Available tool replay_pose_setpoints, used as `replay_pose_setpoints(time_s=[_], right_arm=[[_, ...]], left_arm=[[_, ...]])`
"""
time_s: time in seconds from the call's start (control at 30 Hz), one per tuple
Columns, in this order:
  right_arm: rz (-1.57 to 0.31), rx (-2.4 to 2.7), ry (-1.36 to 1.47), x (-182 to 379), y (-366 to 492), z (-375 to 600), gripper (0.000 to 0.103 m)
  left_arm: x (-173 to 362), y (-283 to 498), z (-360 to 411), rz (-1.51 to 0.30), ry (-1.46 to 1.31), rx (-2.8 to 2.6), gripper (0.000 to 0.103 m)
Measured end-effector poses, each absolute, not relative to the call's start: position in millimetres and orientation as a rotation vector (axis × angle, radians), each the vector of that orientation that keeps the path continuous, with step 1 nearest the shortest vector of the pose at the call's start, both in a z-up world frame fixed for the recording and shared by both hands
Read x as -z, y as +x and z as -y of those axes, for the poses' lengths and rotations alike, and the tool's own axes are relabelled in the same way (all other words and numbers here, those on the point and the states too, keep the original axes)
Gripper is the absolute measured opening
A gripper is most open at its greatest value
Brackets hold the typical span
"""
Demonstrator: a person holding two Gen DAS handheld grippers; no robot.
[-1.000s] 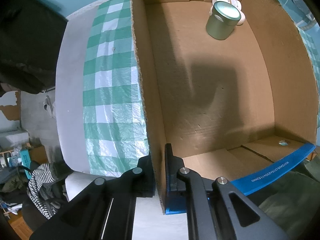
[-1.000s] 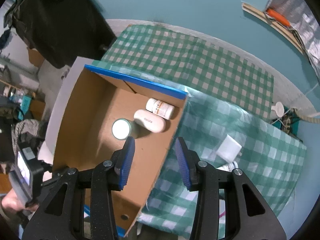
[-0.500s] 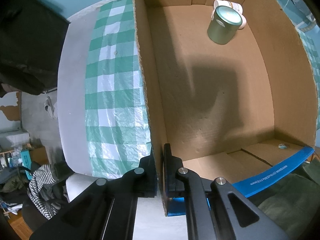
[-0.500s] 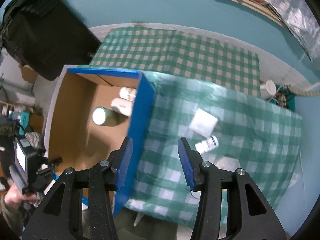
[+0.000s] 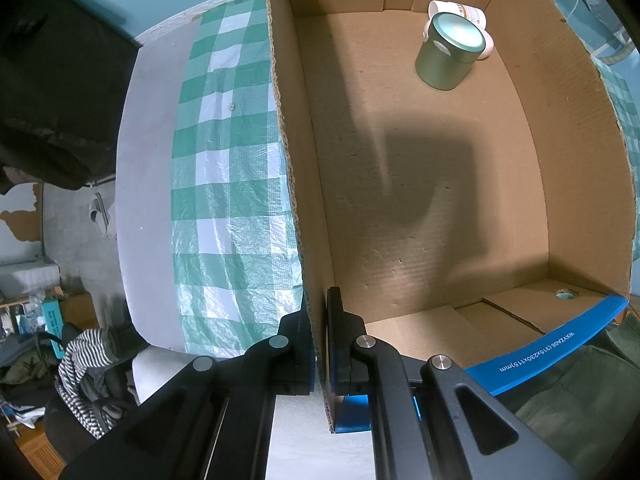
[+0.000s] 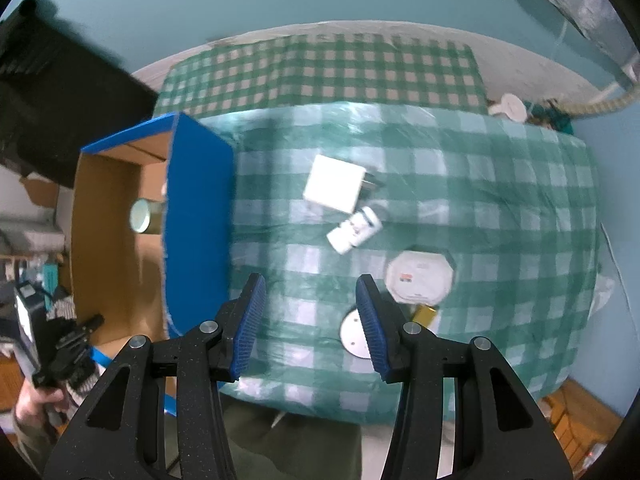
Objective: Organize rigid objects
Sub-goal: 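Move the right gripper to the round silver-lidded puck and grasp it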
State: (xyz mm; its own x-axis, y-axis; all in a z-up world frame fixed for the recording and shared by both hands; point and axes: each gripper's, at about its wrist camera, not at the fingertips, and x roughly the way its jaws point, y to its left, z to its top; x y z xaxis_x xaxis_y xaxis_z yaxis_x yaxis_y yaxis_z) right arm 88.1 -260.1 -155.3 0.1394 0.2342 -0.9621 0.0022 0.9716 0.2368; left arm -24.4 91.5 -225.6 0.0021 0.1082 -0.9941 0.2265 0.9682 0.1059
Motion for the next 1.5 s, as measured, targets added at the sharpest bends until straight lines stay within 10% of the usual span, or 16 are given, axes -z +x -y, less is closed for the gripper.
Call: replay_pose_setpoints(time_s=[1.5], right_arm=[[-1.583, -0.133, -0.002, 277, 59, 249, 0.063]], left_arm=[[232, -27, -101, -1.587, 0.223, 0.078, 0.005]])
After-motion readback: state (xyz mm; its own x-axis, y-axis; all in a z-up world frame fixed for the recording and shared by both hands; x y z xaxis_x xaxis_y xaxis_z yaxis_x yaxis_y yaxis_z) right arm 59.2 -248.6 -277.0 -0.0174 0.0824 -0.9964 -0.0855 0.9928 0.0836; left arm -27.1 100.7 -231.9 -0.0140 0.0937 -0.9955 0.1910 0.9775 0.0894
